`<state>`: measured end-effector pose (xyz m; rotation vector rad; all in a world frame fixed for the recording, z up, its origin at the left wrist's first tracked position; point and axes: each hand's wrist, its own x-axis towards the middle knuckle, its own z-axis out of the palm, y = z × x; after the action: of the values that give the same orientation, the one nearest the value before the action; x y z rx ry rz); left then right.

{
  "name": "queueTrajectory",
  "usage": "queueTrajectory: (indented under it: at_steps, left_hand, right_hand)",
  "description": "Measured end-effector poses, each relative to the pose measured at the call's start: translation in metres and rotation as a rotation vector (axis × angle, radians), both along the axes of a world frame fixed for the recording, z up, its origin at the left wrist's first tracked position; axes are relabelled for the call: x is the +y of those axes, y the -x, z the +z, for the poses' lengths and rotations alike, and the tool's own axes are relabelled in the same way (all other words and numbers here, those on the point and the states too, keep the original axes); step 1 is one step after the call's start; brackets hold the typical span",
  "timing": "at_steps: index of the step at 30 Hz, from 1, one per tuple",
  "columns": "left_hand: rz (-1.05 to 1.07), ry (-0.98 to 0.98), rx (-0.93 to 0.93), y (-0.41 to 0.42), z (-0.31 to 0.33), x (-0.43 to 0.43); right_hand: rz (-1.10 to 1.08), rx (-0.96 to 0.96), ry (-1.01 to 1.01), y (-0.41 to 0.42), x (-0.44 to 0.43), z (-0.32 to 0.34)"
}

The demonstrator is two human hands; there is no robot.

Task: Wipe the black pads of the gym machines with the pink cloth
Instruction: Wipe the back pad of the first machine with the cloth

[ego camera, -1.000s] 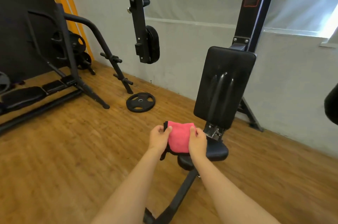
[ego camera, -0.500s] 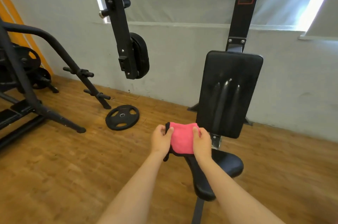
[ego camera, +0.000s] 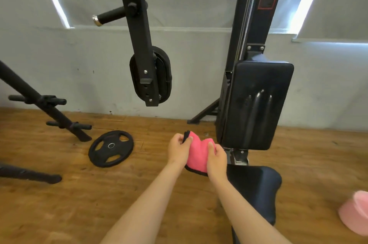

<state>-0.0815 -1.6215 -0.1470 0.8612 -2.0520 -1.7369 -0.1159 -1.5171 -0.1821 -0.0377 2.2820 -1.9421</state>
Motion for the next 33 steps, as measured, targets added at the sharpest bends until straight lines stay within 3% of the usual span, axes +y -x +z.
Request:
queueTrajectory:
  at_steps: [4, 11, 15, 22, 29, 33]
  left_hand:
    - [-0.067, -0.052, -0.014, 0.004, -0.006, -0.007]
    - [-0.162, 0.061, -0.086, 0.026, -0.016, -0.033]
    - [-0.205, 0.144, -0.054, 0.07, -0.01, -0.04]
    - [-0.26, 0.074, 0.06, 0.196, -0.006, -0.031]
    - [-0.36, 0.061, 0.173, 0.327, 0.029, 0.007]
    - [-0.398, 0.033, 0.344, 0.37, 0.074, 0.022]
  right_hand:
    - [-0.051, 0.027, -0.019, 0.011, -0.006, -0.001]
    - [-0.124, -0.055, 0.045, 0.031, -0.012, -0.013]
    - [-0.168, -0.018, 0.086, 0.068, -0.012, 0.0]
    - [-0.245, 0.019, 0.161, 0.173, -0.007, 0.017]
    - [-0.125, 0.213, -0.086, 0.313, 0.041, 0.083]
    - [-0.141, 0.338, -0.27, 0.361, 0.048, 0.11]
